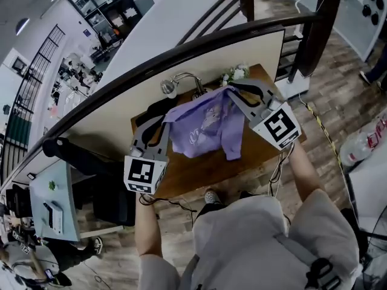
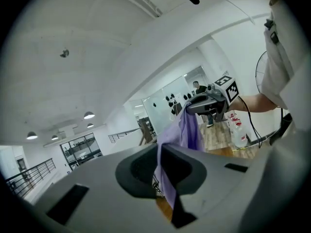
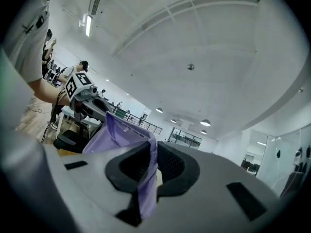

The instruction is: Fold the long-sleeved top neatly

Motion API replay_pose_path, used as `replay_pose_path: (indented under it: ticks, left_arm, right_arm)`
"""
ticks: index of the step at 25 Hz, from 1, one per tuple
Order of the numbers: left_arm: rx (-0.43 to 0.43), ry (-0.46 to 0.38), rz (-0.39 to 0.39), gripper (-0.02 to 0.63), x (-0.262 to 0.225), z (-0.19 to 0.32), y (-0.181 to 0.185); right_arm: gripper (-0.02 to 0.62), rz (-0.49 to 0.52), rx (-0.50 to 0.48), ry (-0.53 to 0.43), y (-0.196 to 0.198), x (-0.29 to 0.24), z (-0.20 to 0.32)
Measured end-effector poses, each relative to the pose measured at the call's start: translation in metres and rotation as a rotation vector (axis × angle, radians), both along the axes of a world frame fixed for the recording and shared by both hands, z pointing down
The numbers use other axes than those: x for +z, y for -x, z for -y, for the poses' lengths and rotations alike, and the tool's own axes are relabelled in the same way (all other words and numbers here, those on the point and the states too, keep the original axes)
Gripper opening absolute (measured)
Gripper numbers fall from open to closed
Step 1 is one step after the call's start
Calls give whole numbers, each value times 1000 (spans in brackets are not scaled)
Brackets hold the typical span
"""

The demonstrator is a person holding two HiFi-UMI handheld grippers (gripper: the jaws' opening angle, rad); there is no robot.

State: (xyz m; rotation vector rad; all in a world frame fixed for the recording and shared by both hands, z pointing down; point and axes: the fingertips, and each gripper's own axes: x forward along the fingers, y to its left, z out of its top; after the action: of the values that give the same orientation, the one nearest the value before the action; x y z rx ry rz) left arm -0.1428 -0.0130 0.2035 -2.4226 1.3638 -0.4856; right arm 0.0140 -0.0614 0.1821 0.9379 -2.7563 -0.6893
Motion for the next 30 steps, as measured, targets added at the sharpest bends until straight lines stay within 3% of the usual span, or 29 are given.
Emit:
replay_pose_path:
  ticks: [5, 8, 11, 23, 30]
  left_arm:
    - [-57, -39, -34, 35, -28, -41, -25]
    - [-62, -74, -72, 35, -45, -71, -47]
    - [-72, -104, -58, 35, -54, -99, -63]
    - [-56, -188, 33, 35, -74, -182, -105]
    - [-22, -166, 46, 35, -63, -220, -118]
  right_arm:
    - [44, -9, -51, -78, -24, -26, -38]
    - [44, 78, -85, -94, -44, -43, -68]
    - [46, 111, -91, -93, -63, -51, -91]
    - [51, -11, -146, -196, -106, -65, -165]
    - [49, -107, -208, -206, -121, -58, -214]
